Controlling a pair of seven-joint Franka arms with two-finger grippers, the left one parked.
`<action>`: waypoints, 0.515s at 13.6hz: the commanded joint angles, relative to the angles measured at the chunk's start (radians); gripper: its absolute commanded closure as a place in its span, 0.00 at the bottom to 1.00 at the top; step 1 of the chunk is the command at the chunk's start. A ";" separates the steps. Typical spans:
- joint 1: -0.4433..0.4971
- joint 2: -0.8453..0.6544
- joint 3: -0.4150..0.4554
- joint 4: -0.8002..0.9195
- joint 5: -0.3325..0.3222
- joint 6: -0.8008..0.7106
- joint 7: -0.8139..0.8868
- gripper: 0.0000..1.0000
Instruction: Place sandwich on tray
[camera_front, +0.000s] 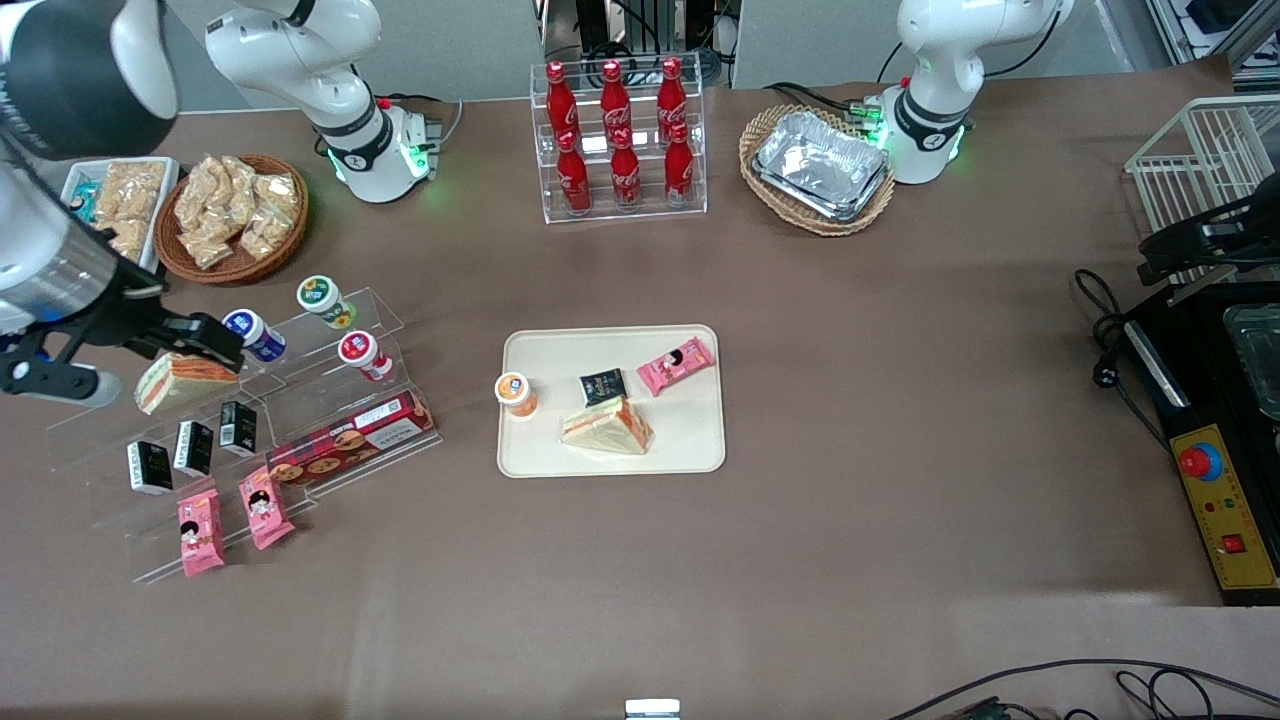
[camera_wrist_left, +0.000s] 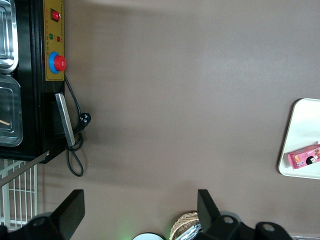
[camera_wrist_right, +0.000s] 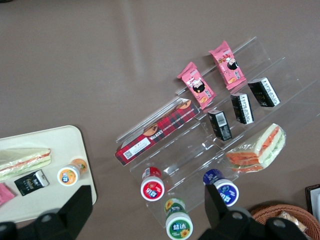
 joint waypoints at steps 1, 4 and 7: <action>-0.146 -0.017 0.116 -0.018 -0.012 0.037 -0.107 0.00; -0.201 -0.018 0.156 -0.018 0.003 0.037 -0.134 0.00; -0.275 -0.014 0.244 -0.020 0.003 0.037 -0.135 0.00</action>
